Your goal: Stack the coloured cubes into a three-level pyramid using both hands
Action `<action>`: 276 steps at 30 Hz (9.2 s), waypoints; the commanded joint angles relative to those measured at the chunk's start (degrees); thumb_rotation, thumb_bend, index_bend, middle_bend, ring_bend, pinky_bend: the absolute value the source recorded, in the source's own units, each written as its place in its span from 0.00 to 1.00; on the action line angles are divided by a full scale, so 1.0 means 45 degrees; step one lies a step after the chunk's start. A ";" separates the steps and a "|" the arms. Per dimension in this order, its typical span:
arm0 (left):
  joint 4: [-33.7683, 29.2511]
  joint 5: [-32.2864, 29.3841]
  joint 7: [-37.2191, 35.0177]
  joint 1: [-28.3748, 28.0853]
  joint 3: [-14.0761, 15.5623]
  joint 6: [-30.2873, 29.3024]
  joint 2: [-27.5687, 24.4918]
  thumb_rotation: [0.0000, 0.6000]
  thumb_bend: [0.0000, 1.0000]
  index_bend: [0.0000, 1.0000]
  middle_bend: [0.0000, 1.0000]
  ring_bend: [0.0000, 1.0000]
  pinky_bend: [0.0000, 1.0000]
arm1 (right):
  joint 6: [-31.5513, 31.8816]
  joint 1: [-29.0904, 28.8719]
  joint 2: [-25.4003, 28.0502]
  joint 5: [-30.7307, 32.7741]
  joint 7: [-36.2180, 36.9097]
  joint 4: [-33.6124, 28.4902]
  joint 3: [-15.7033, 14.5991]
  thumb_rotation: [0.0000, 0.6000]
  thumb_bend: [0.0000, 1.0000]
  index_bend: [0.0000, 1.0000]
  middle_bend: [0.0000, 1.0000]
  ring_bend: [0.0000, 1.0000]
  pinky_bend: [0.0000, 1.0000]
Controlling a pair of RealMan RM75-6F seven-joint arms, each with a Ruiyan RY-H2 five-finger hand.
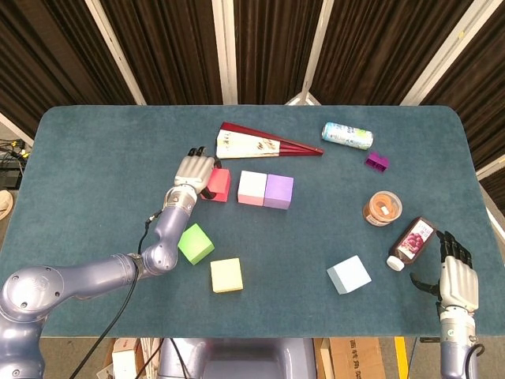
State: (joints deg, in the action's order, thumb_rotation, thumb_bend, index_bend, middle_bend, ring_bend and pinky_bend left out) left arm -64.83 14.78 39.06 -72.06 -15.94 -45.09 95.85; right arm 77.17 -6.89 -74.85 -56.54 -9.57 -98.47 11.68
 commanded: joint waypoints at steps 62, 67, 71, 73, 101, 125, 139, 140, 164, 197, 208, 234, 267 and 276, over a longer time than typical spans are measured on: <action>0.1103 -0.0111 0.0960 -0.0293 -0.1112 -0.0825 0.1560 1.00 0.34 0.35 0.32 0.00 0.01 | -0.0101 -0.0015 0.0173 0.0203 0.0201 -0.0032 0.0053 1.00 0.27 0.10 0.03 0.00 0.00; 0.1191 -0.0080 0.0985 -0.0312 -0.1171 -0.0769 0.1638 1.00 0.34 0.35 0.32 0.00 0.01 | -0.0110 -0.0019 0.0176 0.0210 0.0214 -0.0036 0.0051 1.00 0.27 0.10 0.03 0.00 0.00; 0.1223 -0.0035 0.0982 -0.0331 -0.1225 -0.0744 0.1692 1.00 0.33 0.35 0.31 0.00 0.01 | -0.0106 -0.0021 0.0179 0.0219 0.0222 -0.0034 0.0058 1.00 0.27 0.10 0.03 0.00 0.00; 0.1245 -0.0043 0.1017 -0.0339 -0.1235 -0.0741 0.1717 1.00 0.33 0.35 0.31 0.00 0.01 | -0.0107 -0.0022 0.0191 0.0227 0.0219 -0.0039 0.0061 1.00 0.27 0.10 0.03 0.00 0.00; 0.1502 -0.0087 0.1214 -0.0399 -0.1366 -0.0585 0.1976 1.00 0.32 0.28 0.25 0.00 0.00 | -0.0137 -0.0021 0.0275 0.0265 0.0288 -0.0048 0.0069 1.00 0.27 0.10 0.03 0.00 0.00; 0.1015 -0.0641 0.1883 -0.0452 -0.1316 -0.0721 0.1736 1.00 0.32 0.19 0.20 0.00 0.00 | -0.0124 -0.0028 0.0285 0.0251 0.0345 -0.0035 0.0078 1.00 0.27 0.10 0.03 0.00 0.00; -0.0104 -0.0839 0.2247 -0.0448 -0.1285 -0.0809 0.0983 1.00 0.32 0.11 0.05 0.00 0.00 | -0.0140 -0.0035 0.0320 0.0248 0.0364 -0.0063 0.0083 1.00 0.27 0.10 0.03 0.00 0.00; -0.0547 -0.1002 0.2467 -0.0443 -0.1213 -0.0783 0.0660 1.00 0.31 0.10 0.05 0.00 0.00 | -0.0140 -0.0032 0.0320 0.0235 0.0364 -0.0071 0.0072 1.00 0.27 0.10 0.03 0.00 0.00; -0.9582 1.2319 -0.6513 0.7878 0.1124 -0.6319 -0.7878 1.00 0.29 0.11 0.07 0.00 0.00 | -0.0470 -0.0332 0.0439 -0.2916 0.0787 0.0192 -0.1107 1.00 0.27 0.10 0.03 0.00 0.00; -0.4533 1.4987 -1.0306 1.2863 0.2649 -1.0638 -0.5156 1.00 0.30 0.14 0.09 0.00 0.00 | -0.3556 -0.2475 0.1668 -0.5518 0.0553 0.0541 -0.2217 1.00 0.27 0.10 0.09 0.00 0.00; -0.4421 1.4699 -0.9992 1.2972 0.2236 -1.0344 -0.4827 1.00 0.30 0.13 0.09 0.00 0.00 | -0.4063 -0.2914 0.1318 -0.5597 0.0310 0.0461 -0.2359 1.00 0.27 0.11 0.15 0.00 0.00; -0.4299 1.4555 -1.0091 1.3125 0.1644 -0.9823 -0.4624 1.00 0.30 0.14 0.09 0.00 0.00 | -0.4618 -0.3106 0.2282 -0.3662 -0.1432 -0.1303 -0.2705 1.00 0.27 0.12 0.14 0.00 0.00; -0.4262 1.4267 -1.0425 1.3323 0.1103 -0.9549 -0.4624 1.00 0.30 0.16 0.09 0.00 0.00 | -0.4179 -0.3611 0.1293 -0.3472 -0.2355 -0.1285 -0.2483 1.00 0.27 0.22 0.23 0.01 0.00; -0.4419 1.4049 -1.0307 1.3340 0.0967 -0.9441 -0.4534 1.00 0.31 0.17 0.09 0.00 0.00 | -0.4149 -0.3682 0.1324 -0.3385 -0.2454 -0.1312 -0.2514 1.00 0.27 0.25 0.29 0.08 0.00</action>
State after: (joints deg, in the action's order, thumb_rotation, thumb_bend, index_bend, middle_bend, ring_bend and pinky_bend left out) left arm -84.70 78.01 -7.33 -12.04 -11.58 -87.59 75.43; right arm 58.54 -23.42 -68.90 -71.83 -20.55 -104.39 0.40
